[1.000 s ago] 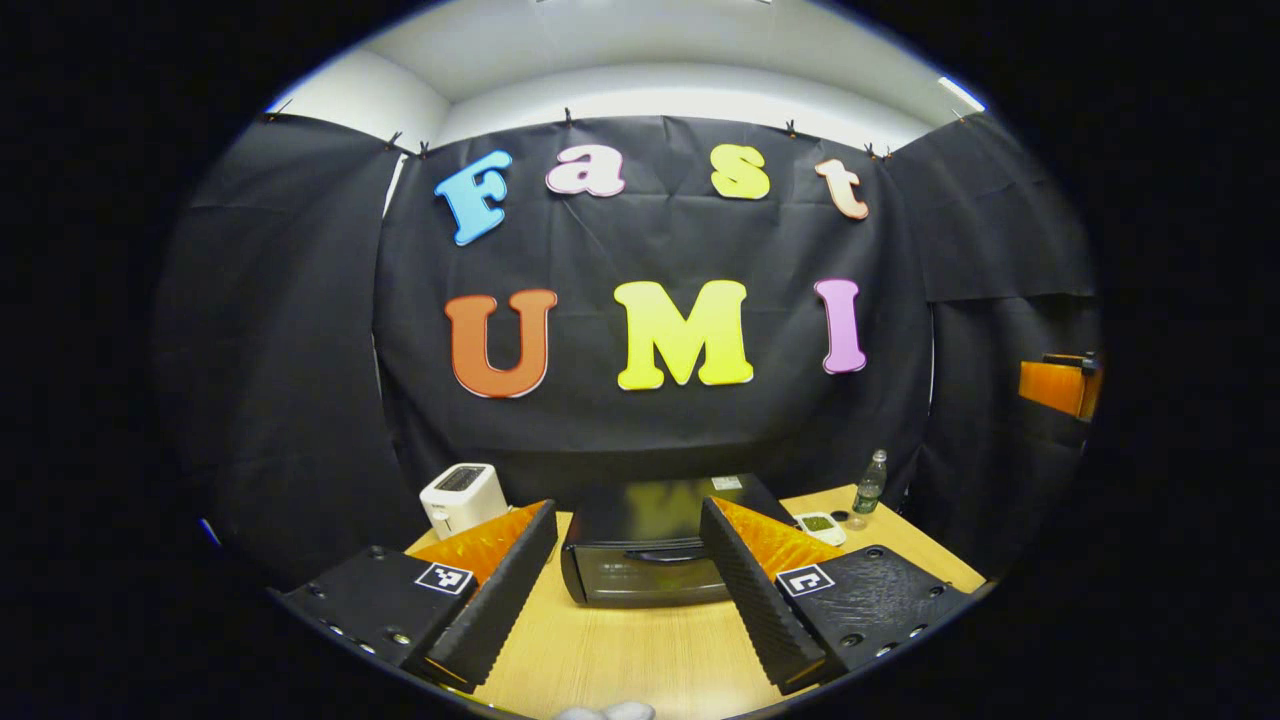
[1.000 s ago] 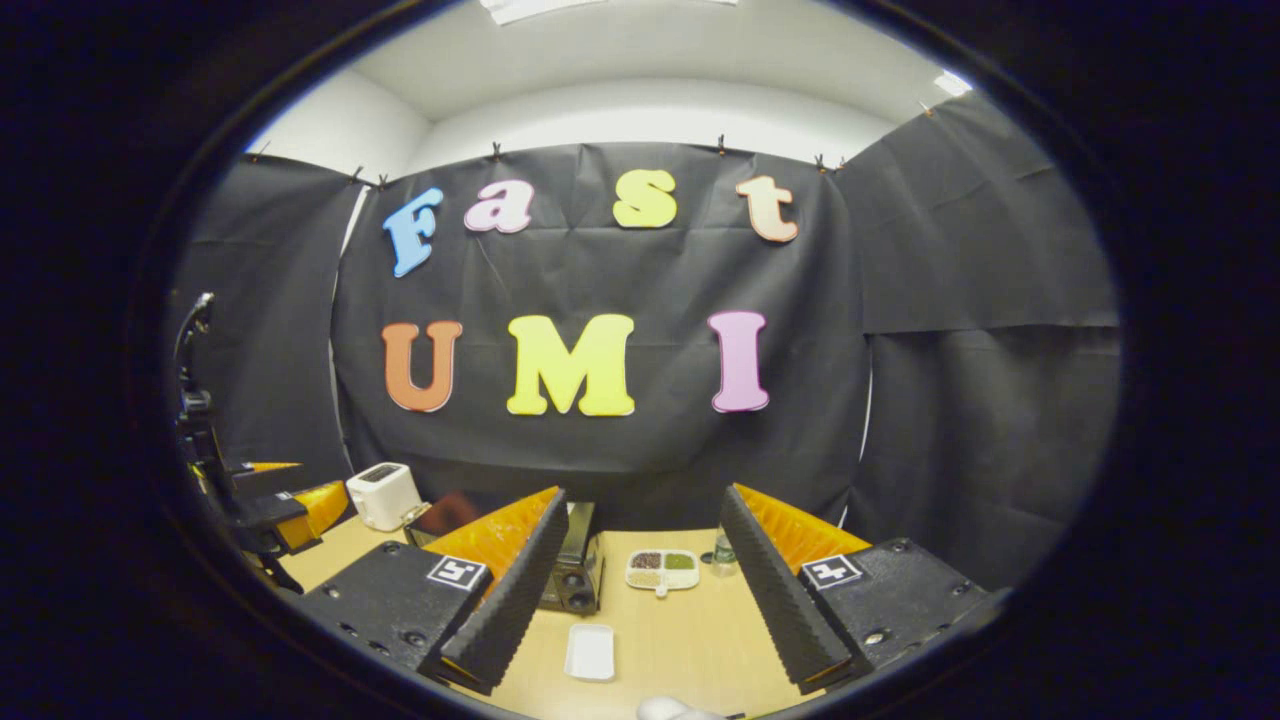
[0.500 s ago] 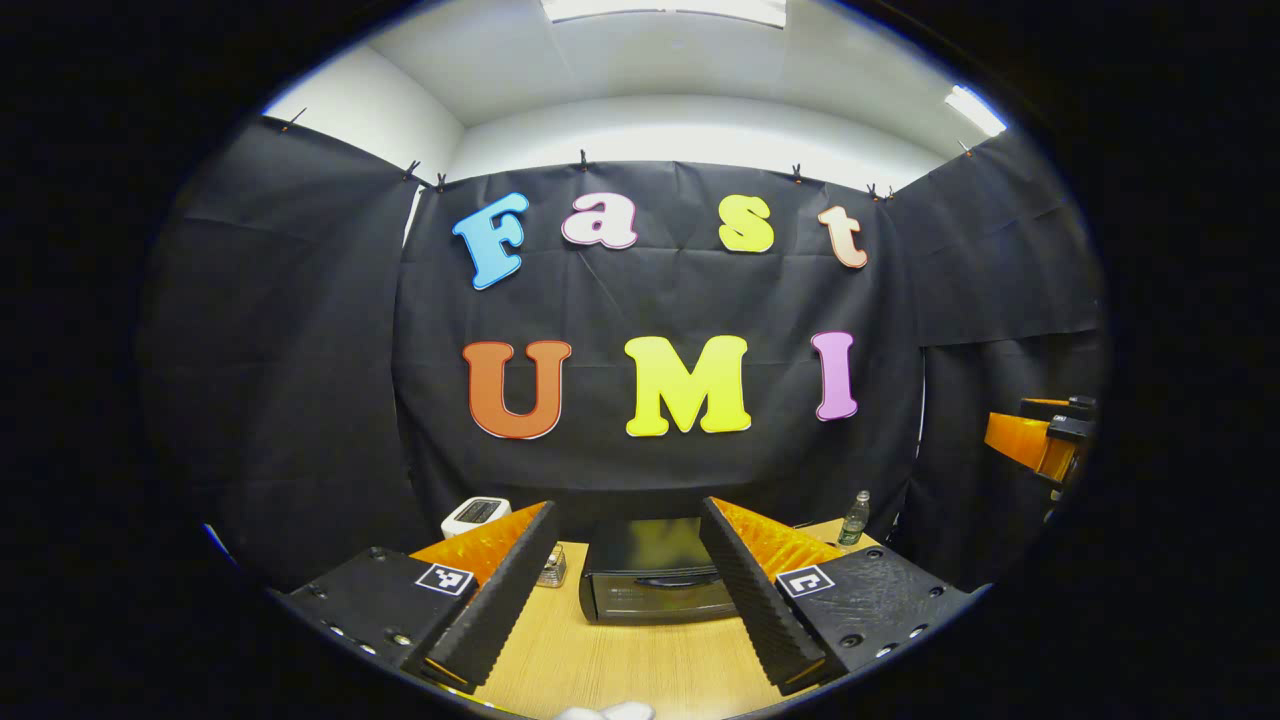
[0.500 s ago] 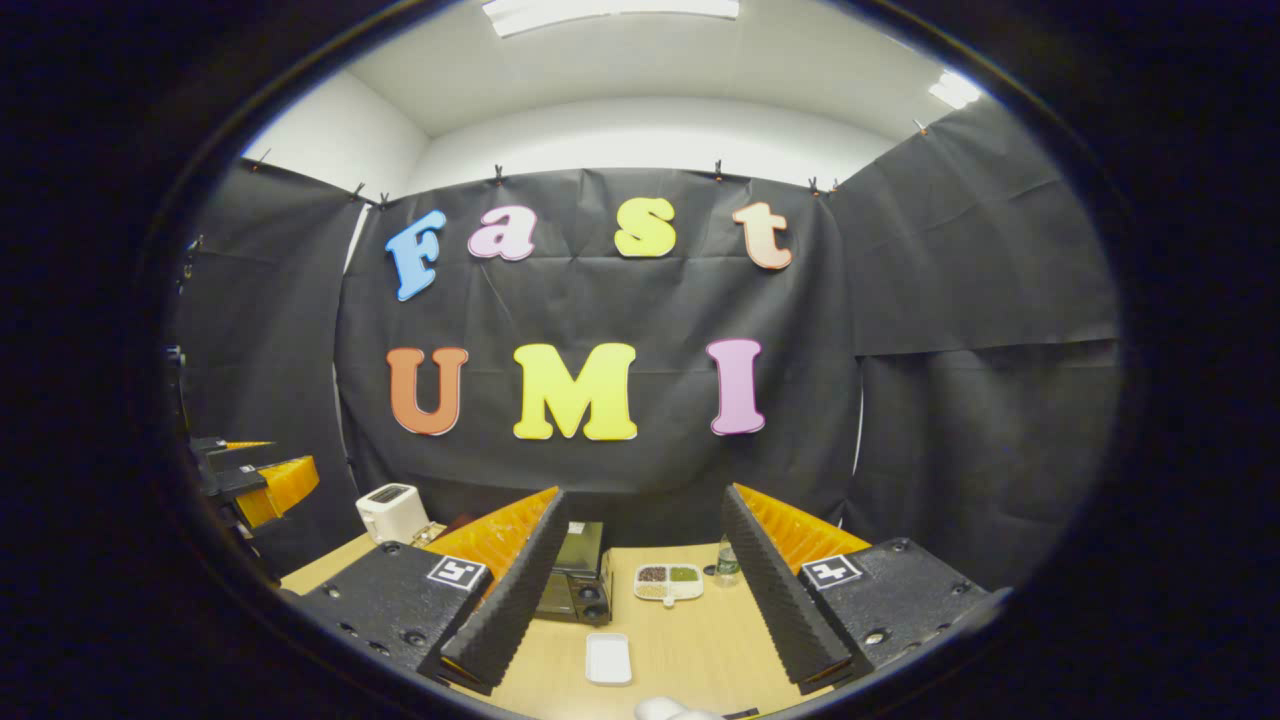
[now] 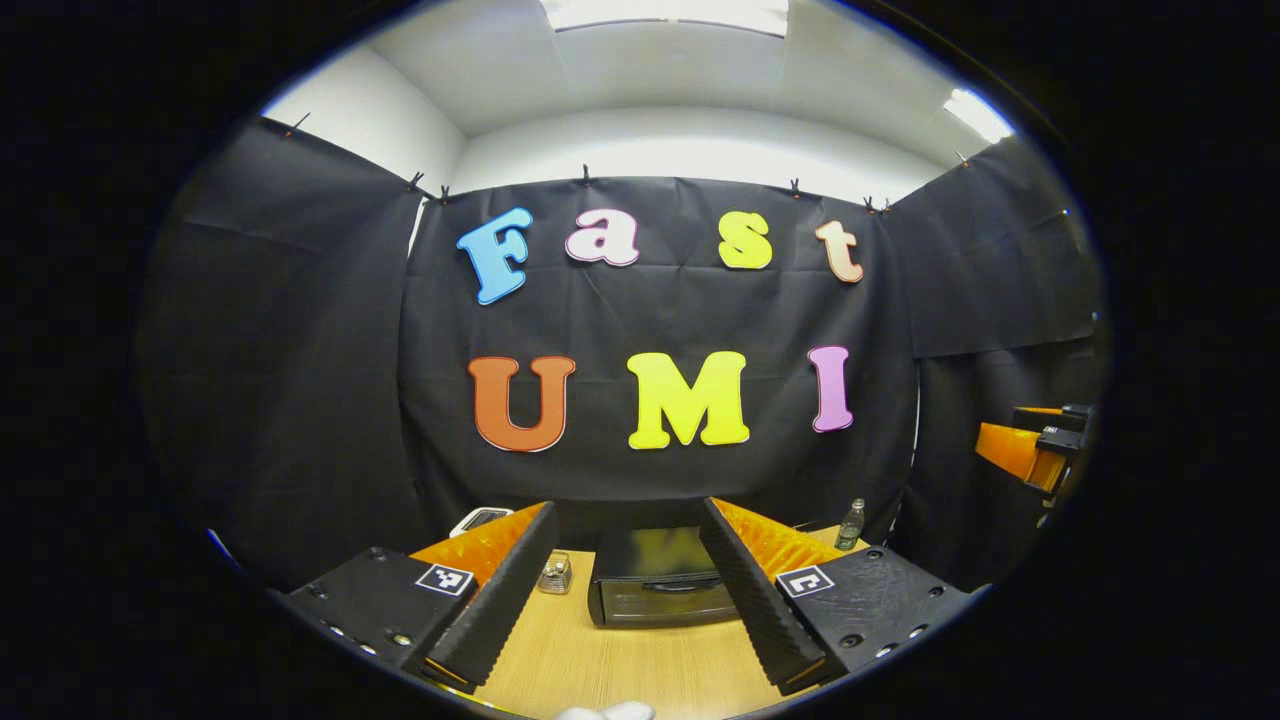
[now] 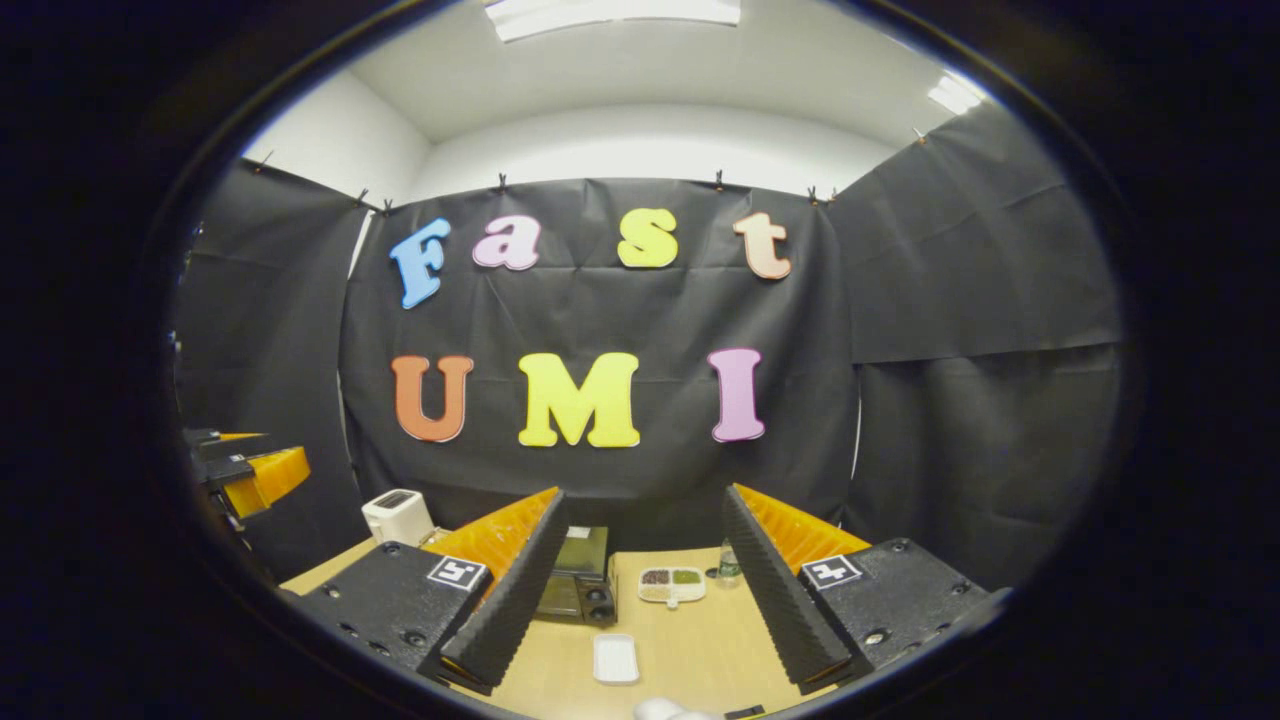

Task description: Open the electric oven with the left hand, put the food in, and close the electric oven.

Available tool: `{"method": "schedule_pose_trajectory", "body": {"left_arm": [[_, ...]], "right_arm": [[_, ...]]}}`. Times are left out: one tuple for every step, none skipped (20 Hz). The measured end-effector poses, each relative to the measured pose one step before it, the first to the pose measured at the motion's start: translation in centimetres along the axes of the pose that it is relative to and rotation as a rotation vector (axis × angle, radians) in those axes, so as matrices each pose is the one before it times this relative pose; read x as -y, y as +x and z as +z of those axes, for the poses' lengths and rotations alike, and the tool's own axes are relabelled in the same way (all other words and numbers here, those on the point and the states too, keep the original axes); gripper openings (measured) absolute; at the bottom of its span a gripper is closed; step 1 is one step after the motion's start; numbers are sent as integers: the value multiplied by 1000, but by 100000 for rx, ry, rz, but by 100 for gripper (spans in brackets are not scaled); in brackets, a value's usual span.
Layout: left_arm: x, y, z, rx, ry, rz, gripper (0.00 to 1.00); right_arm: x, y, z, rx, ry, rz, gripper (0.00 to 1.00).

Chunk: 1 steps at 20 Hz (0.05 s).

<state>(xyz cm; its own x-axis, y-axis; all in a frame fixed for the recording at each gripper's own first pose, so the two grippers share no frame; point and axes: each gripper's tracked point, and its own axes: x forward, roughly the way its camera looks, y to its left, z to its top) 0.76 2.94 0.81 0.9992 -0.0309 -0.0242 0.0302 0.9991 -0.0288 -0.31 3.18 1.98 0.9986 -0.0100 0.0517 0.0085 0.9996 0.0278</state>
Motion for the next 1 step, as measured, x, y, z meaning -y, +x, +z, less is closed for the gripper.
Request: {"method": "schedule_pose_trajectory", "body": {"left_arm": [[-200, -255, -53, -100, -33, 246, 94]], "right_arm": [[24, -167, -10, 237, -109, -83, 97]]}}
